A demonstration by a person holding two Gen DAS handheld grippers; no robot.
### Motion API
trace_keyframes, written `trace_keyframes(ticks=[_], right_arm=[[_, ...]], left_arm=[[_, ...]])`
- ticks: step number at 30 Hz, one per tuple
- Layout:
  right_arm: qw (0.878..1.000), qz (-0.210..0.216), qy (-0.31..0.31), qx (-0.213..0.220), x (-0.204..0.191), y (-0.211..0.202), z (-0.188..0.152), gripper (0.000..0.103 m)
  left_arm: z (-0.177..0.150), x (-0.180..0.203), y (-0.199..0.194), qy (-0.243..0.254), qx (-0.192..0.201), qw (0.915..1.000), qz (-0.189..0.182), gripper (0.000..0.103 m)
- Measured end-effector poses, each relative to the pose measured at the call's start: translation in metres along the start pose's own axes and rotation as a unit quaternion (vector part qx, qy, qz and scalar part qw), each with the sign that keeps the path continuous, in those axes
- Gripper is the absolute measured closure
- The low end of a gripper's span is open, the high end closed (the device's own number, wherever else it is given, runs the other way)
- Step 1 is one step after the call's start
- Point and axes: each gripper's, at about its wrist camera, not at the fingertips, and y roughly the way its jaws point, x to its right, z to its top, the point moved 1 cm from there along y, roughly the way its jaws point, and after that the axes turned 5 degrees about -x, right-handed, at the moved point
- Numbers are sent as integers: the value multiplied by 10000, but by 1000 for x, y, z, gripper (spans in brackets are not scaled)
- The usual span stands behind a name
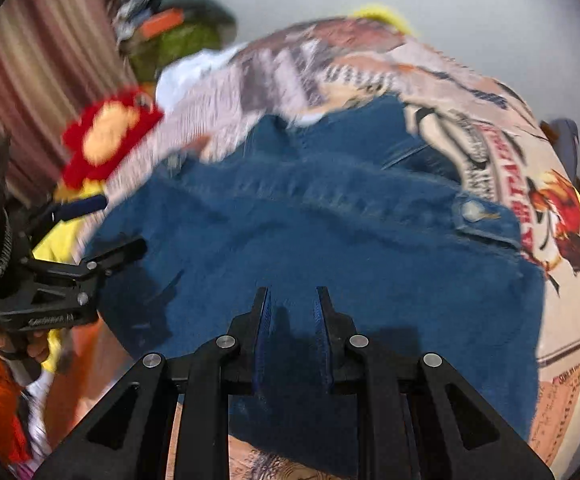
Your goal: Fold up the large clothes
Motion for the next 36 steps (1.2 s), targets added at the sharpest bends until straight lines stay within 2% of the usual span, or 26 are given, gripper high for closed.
trace_keyframes(ticks=[3,5,6,7,11,15,19,21,24,28,33,36], right_arm=[[9986,-368,-277,-266,-2,30,-12,86],[9982,-373,-476,0,0,30,-20,86],[9967,-497,-636,84,-1,28,-26,86],[9953,-597,-759,104,-1,28,-29,86],[9921,-731,-999,195,1,23,-44,86],[9866,-1182,-1102,214,4,19,-51,86],[9909,-1064,-803,182,24,10,-57,86],[9895,-1314,-587,130,39,6,-62,86],[9911,-1297,-262,145,61,-6,-73,86],[9872,-1581,61,189,88,-22,-89,86],[9863,-1544,583,66,122,-38,-106,86],[9844,-1600,729,51,126,-49,-115,86]], left_arm=[[-14,11,27,203,-316,9992,132,14],[-26,14,40,375,-360,9978,409,11],[-31,12,40,391,-254,9979,454,6],[-34,8,39,329,-153,9983,453,2],[-42,-12,39,-62,-210,9990,381,1],[-55,-29,32,-103,-189,9973,704,1],[-66,-40,21,-180,-162,9961,846,1],[-74,-45,15,-230,-169,9931,1140,1],[-84,-55,9,-547,-196,9940,923,1],[-96,-67,-1,-998,-186,9923,714,1],[-115,-89,-17,-1726,-230,9818,756,2],[-131,-99,-30,-2109,-189,9750,670,2]])
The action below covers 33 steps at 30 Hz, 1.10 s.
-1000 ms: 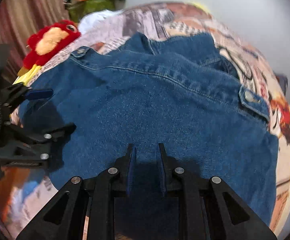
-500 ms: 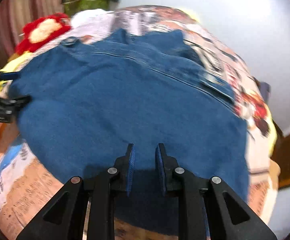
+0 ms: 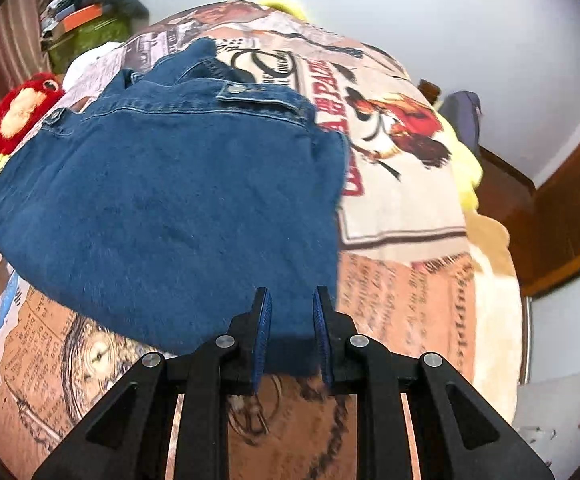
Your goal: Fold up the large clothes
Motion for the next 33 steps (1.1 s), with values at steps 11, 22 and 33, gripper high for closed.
trace_keyframes(ticks=[11,22,33], right_arm=[[9930,1151,67,265,-36,-39,17,86],[9862,1633,75,-243,-82,24,30,86],[9800,1942,195,-381,-73,29,35,86]], left_arm=[[-15,10,-13,-776,-234,9817,-1725,2],[-1,51,58,-1120,-1020,9454,-2885,4],[30,29,74,-2300,-481,9380,-2548,47]])
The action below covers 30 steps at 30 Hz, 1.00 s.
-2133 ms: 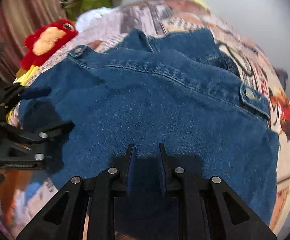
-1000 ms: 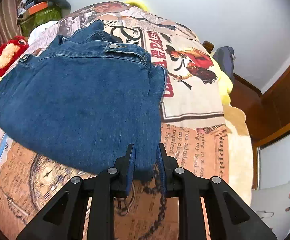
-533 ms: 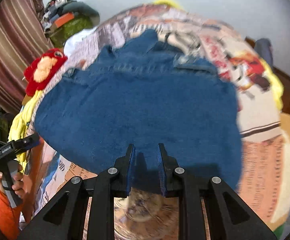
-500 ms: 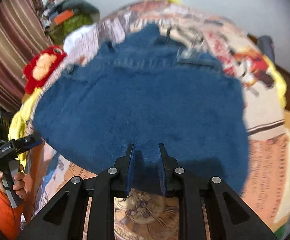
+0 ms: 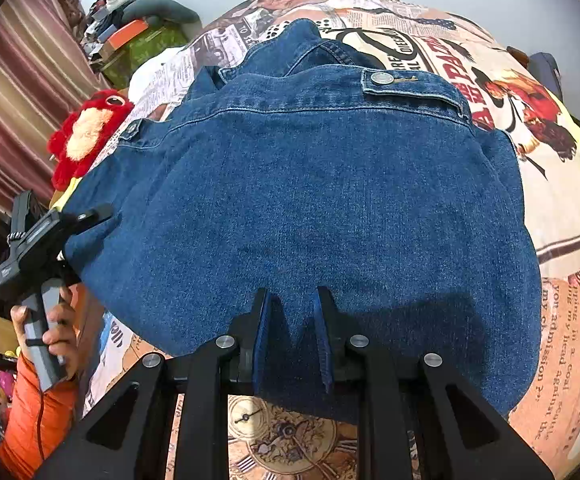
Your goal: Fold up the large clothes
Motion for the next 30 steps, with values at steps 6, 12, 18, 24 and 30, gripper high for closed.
trace_keyframes(ticks=[6,12,18,24,30], right_arm=[[9995,-98,-3,-301,-11,-7,5,86],[9987,235,-358,-260,-51,-18,23,86],[9924,837,-777,-469,-112,2,39,86],[9842,1005,-868,-1167,-147,71,34,86],[9834,1176,-574,-1257,-135,94,31,86]], left_arm=[[1,20,-34,302,267,9992,-41,68],[-10,82,-98,1361,897,9866,3,71],[-20,113,-151,1818,1693,9683,265,71],[-18,113,-141,1971,1714,9608,932,71],[-20,102,-110,1935,1584,9586,1363,71]])
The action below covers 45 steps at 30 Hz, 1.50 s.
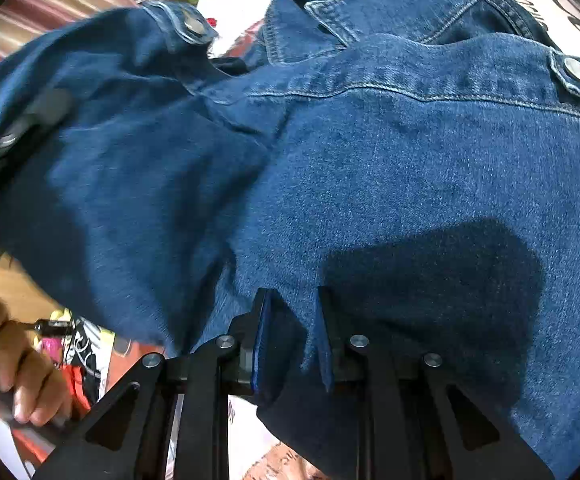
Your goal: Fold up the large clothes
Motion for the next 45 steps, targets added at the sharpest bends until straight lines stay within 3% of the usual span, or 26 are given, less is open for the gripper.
trace_keyframes(ticks=[4,6,10,13,17,21,24,27,29,33,35,39,41,42,45], right_arm=[[9997,45,-129,-196,7,-24,-11,86],[9998,-86,-148,39,13,-43,-19,86],[9945,-775,-152,682,38,-90,-52,86],[9932,-815,209,806,65,-116,-78,86],[9872,-674,1002,1040,109,-144,-116,86],[9773,-687,1536,1289,134,-168,-154,86],[9717,-928,1655,1405,142,-179,-176,86],[9697,-975,1711,1446,141,-184,-196,86],[9677,-971,1777,1502,144,-190,-209,86],[9630,-814,1958,1663,147,-197,-227,86],[9613,-765,2003,1728,145,-199,-229,86],[9613,-833,1886,1829,136,-210,-232,86],[9617,-892,1770,1895,129,-215,-230,86],[9618,-924,1721,1918,127,-218,-228,86],[9615,-1004,1535,2046,116,-226,-221,86]], left_arm=[[1,23,-1,287,195,9994,20,71],[3,47,-7,609,321,9976,-31,71],[6,96,-20,1357,695,9882,-173,71],[2,136,-27,1816,861,9789,-382,71],[-28,199,-24,2680,967,9570,-550,71],[-71,240,-4,3494,601,9330,-621,72],[-110,253,5,4088,406,9101,-552,72],[-138,254,10,4449,133,8935,-599,72],[-152,252,14,4561,-138,8877,-617,71],[-161,248,18,4631,-376,8842,-474,64],[-158,246,14,4550,-489,8878,-497,57],[-161,239,2,4403,-609,8944,-500,52],[-154,228,-8,4135,-764,9032,-855,38],[-151,223,-12,4000,-865,9059,-1087,24],[-140,207,-29,3636,-984,9138,-1521,19]])
